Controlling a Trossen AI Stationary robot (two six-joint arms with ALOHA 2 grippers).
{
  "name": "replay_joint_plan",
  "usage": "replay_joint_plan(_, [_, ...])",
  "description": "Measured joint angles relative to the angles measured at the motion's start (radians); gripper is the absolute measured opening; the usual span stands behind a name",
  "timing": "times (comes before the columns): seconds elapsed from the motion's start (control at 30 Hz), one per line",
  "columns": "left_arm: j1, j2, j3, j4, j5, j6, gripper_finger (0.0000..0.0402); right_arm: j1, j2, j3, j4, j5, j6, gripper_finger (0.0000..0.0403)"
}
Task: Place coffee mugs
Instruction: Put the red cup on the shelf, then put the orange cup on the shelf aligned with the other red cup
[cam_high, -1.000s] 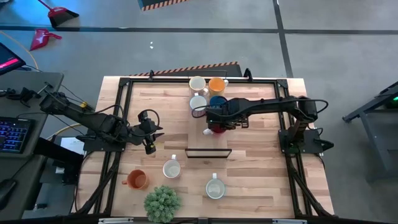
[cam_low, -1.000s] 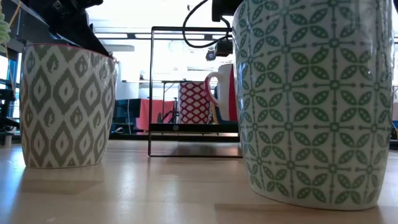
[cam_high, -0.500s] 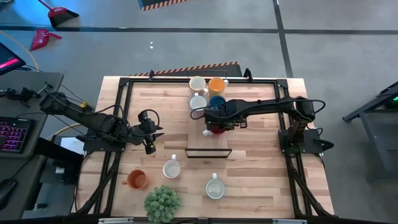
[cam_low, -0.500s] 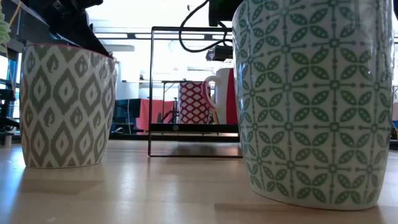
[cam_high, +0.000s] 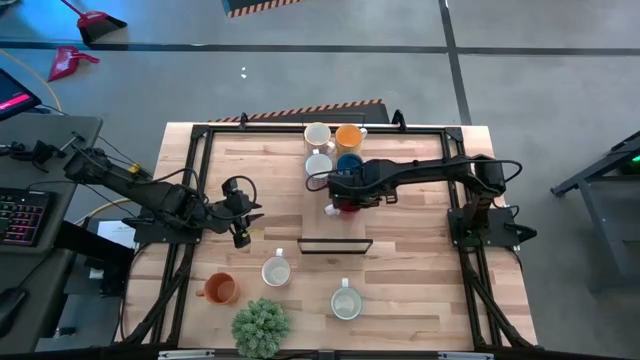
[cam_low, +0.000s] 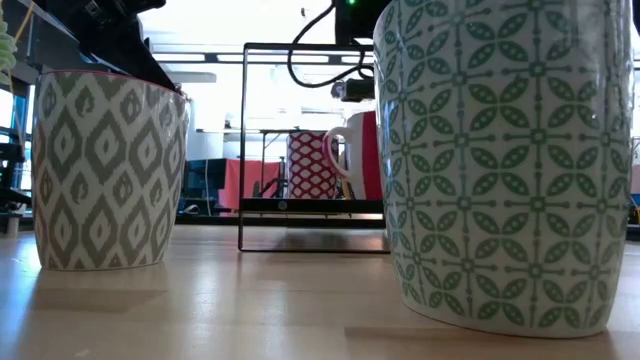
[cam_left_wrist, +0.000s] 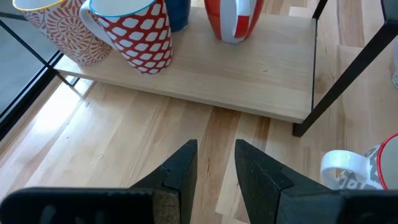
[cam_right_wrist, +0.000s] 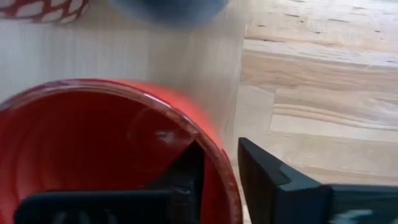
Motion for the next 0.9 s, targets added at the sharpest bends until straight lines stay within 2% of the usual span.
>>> replay_joint_plan(0.3, [0.000, 0.000, 0.000, 0.000, 0.000, 0.000, 0.0099, 0.000, -0.025, 0.000, 0.045, 0.032, -0.022, 0.0105])
replay_joint_plan(0.9, [0.000, 0.000, 0.000, 0.000, 0.000, 0.000, 0.0099, 0.000, -0.146, 0.001, 0.027, 0.090, -0.022, 0.0106])
